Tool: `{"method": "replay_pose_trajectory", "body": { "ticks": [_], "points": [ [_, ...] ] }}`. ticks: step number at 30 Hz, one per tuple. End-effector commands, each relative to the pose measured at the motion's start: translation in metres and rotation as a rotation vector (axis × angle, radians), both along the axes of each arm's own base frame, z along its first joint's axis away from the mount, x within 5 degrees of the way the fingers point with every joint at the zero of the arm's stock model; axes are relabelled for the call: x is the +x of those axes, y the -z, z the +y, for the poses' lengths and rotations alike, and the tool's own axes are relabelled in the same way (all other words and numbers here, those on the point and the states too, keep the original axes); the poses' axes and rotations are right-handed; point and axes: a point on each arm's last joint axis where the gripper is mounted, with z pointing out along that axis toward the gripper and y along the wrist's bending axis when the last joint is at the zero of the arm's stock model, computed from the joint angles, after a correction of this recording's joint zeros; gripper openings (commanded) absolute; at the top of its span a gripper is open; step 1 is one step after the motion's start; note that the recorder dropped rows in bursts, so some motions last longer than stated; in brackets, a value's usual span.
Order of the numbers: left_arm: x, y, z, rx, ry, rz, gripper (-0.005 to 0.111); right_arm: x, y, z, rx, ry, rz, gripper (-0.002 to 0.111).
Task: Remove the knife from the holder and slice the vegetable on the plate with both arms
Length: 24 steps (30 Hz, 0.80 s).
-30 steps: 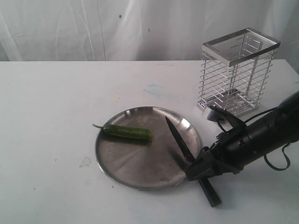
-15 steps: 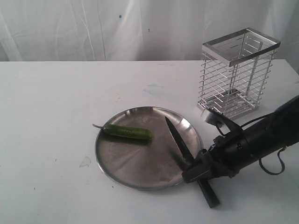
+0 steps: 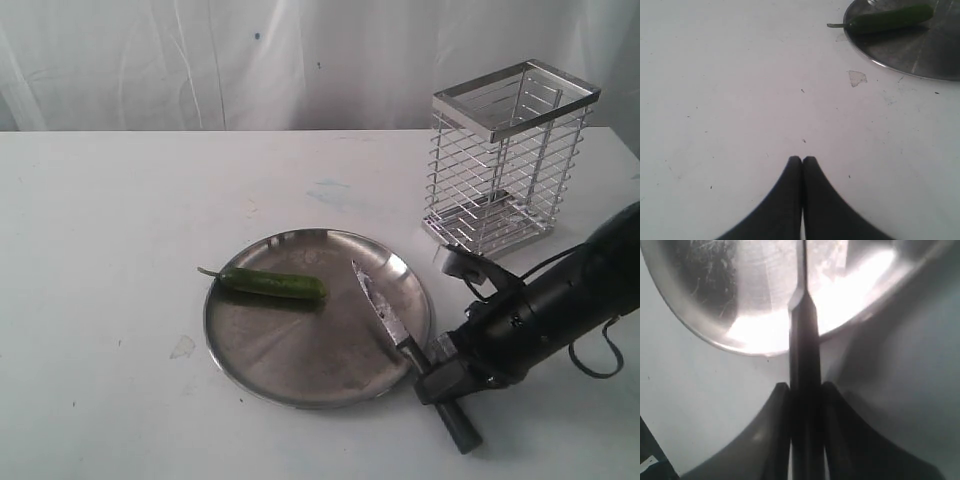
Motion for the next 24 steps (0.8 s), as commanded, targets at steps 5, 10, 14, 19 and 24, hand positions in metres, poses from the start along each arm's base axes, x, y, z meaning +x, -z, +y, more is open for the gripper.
{"method": "replay_pose_trajectory", "body": {
  "ticks": [5, 10, 14, 19, 24],
  "points": [
    [-0.001, 0.002, -0.001, -0.015, 0.004, 0.010, 0.000, -0.025, -0.095, 0.006, 0.045, 0.003, -0.180, 0.000],
    [-0.001, 0.002, -0.001, -0.015, 0.004, 0.010, 0.000, -0.066, -0.146, 0.017, -0.075, -0.053, -0.332, 0.000],
    [-0.001, 0.002, -0.001, -0.015, 0.004, 0.010, 0.000, -0.107, -0.176, 0.011, -0.262, -0.039, -0.432, 0.000],
    [0.000, 0.001, -0.001, -0.017, 0.001, -0.002, 0.000, -0.152, -0.202, -0.015, -0.421, 0.022, -0.503, 0.000],
    [0.003, -0.014, -0.010, -0.487, -0.065, -0.051, 0.000, -0.169, -0.206, -0.021, -0.420, 0.018, -0.476, 0.000]
  ]
}}
